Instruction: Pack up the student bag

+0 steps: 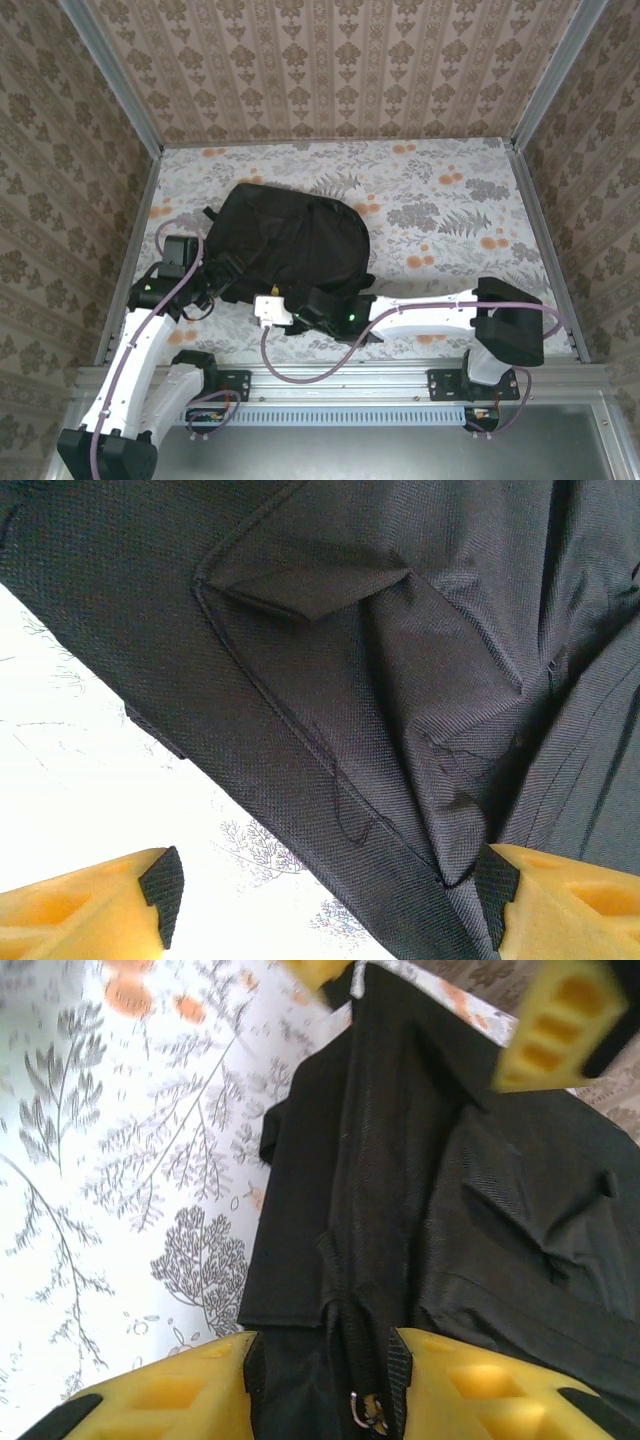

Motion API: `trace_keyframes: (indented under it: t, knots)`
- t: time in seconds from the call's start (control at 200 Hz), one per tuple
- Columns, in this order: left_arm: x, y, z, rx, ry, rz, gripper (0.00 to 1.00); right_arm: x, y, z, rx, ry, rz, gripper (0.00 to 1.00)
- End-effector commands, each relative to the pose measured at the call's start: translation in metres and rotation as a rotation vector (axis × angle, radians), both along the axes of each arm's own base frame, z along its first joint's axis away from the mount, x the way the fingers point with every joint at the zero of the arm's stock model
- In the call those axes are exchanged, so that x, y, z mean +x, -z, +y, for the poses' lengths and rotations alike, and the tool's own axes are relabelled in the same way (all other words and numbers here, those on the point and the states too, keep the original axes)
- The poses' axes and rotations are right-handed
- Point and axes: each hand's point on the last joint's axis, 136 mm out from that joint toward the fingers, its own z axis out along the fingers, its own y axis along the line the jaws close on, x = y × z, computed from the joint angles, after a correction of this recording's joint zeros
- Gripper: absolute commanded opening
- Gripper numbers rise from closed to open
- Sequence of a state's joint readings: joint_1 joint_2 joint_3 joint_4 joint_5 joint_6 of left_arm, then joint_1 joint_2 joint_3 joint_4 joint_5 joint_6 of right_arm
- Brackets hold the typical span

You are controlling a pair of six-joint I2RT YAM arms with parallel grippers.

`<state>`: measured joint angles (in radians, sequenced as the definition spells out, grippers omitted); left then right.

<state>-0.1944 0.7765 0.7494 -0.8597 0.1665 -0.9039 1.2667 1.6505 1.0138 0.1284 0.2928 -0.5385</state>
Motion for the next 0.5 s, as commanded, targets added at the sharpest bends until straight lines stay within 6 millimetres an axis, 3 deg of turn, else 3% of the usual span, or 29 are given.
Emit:
trace_keyframes:
  t: [0.0, 0.22, 0.495]
  knots:
    - [0.002, -0.012, 0.0, -0.012, 0.009, -0.03, 0.81, 0.002, -0.007, 0.017, -0.021, -0.076, -0.077, 0.4]
    - [0.004, -0.011, 0.0, -0.026, 0.011, -0.029, 0.81, 0.011, -0.002, 0.032, -0.031, -0.075, -0.119, 0.39]
    - [0.006, -0.007, -0.002, -0.041, 0.017, -0.022, 0.81, 0.025, 0.008, 0.037, -0.081, -0.035, -0.161, 0.35]
